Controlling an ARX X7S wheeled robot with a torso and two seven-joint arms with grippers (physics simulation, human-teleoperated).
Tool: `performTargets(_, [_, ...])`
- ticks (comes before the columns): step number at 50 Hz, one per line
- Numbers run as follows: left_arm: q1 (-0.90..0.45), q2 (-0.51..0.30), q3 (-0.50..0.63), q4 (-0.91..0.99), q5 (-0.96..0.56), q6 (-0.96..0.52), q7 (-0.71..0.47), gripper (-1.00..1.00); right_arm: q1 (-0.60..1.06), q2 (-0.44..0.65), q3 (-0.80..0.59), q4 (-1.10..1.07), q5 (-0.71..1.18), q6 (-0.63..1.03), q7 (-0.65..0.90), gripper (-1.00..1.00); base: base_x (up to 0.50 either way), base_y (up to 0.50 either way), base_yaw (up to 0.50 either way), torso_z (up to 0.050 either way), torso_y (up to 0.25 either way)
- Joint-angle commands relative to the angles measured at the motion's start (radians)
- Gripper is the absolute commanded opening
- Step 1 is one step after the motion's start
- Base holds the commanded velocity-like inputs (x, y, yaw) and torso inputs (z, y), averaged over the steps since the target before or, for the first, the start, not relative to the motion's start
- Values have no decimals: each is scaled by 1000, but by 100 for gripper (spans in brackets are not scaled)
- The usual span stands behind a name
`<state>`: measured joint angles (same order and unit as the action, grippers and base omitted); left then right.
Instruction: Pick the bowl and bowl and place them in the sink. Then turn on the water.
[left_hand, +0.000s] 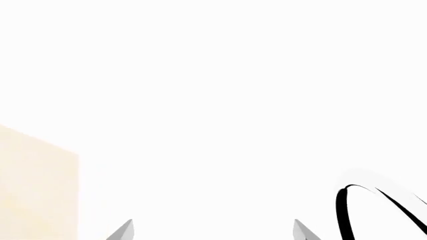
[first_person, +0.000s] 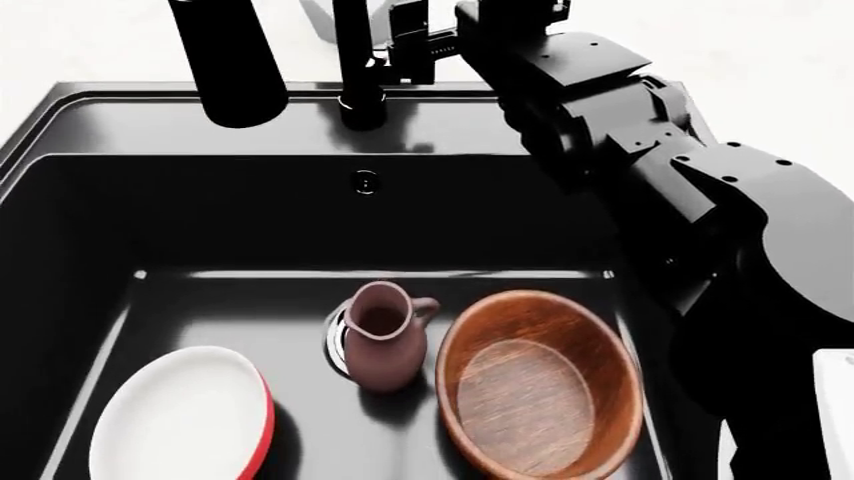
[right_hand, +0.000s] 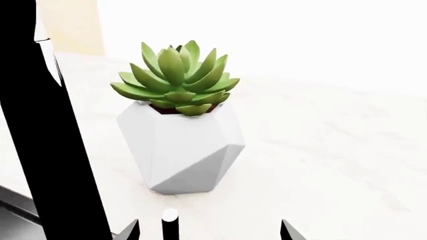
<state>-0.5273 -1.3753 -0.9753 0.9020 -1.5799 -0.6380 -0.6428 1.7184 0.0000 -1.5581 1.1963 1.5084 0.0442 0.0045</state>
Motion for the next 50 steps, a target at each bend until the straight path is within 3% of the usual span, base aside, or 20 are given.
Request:
performTargets(1, [-2,-11,-6,3,-20,-1,-7,100,5,0,-1,13,17,4,-6,100,0,0,0,0,0])
performTargets(9, [-6,-36,5,19,4,11,-3,100,4,0,-3,22,7,13,-11,100,0,0,0,0,-11])
performTargets(50, [-20,-2,-5,34,-8,10,4,100,32,0,-2,0,2,12,-34,100,0,0,0,6,-44])
